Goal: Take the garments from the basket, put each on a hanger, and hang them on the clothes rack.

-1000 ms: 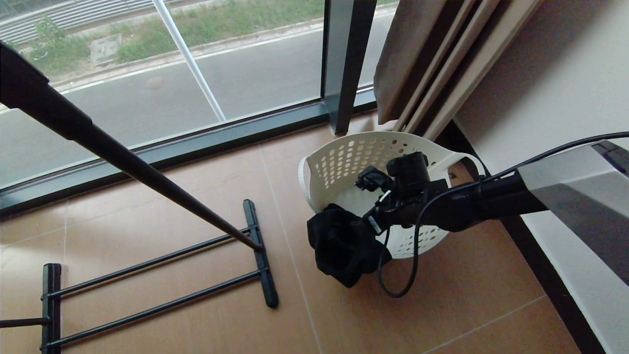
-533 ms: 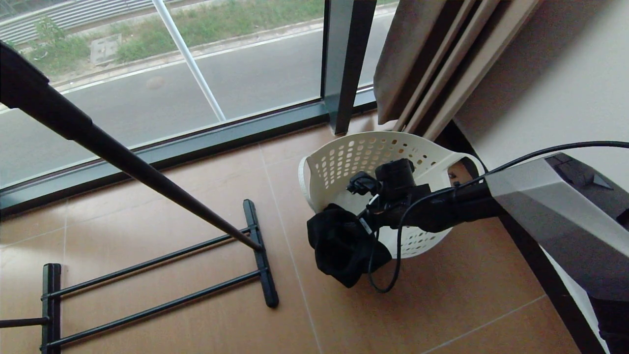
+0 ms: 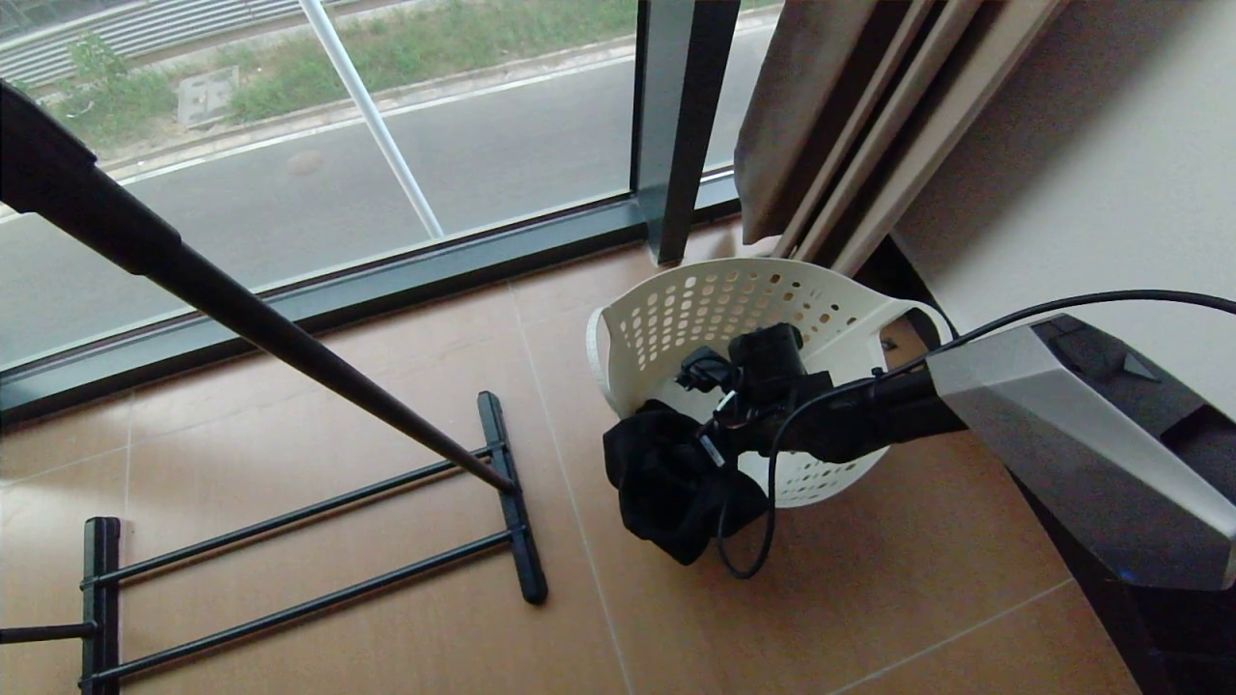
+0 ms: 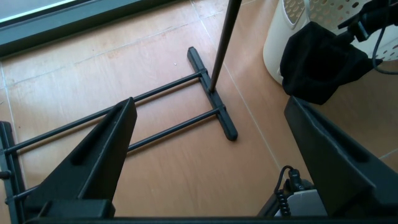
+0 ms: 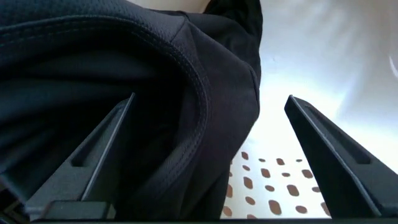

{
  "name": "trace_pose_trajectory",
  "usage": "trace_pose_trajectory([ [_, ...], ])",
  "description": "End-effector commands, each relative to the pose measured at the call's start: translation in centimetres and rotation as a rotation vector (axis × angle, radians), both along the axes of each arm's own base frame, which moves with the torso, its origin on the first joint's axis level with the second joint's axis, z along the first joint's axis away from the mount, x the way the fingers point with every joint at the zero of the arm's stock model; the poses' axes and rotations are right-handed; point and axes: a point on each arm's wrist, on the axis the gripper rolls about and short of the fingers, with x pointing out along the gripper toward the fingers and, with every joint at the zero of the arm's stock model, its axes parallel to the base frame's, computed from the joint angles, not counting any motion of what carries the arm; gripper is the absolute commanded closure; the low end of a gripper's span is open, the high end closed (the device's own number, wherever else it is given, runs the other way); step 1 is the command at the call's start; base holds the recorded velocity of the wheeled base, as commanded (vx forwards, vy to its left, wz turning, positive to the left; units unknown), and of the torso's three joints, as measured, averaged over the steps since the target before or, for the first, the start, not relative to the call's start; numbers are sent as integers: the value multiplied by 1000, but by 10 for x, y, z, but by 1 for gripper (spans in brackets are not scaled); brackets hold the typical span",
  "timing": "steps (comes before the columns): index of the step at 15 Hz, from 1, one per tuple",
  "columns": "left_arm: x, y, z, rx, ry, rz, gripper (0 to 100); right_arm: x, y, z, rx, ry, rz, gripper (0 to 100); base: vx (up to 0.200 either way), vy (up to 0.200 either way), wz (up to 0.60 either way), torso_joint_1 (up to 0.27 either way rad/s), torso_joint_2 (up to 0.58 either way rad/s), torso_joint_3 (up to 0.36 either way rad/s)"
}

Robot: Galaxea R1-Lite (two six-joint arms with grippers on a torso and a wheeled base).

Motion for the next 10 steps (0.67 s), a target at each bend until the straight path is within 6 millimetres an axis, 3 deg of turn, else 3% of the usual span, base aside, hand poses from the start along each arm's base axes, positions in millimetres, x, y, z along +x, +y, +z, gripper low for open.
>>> trace_pose_trajectory([
  [1,0,0,0,0,0,0,0,3,2,-6,3,4,1,100,0,0,0,0,0,0],
  [5,0,0,0,0,0,0,0,1,1,-1,22,-10,-9,100,0,0,0,0,0,0],
  [7,0,0,0,-2,0,0,0,-8,-3,20,38,-29,-18,100,0,0,0,0,0,0],
  [10,0,0,0,-2,0,0,0,-41,-18,69,46,-82,-33,100,0,0,0,0,0,0],
])
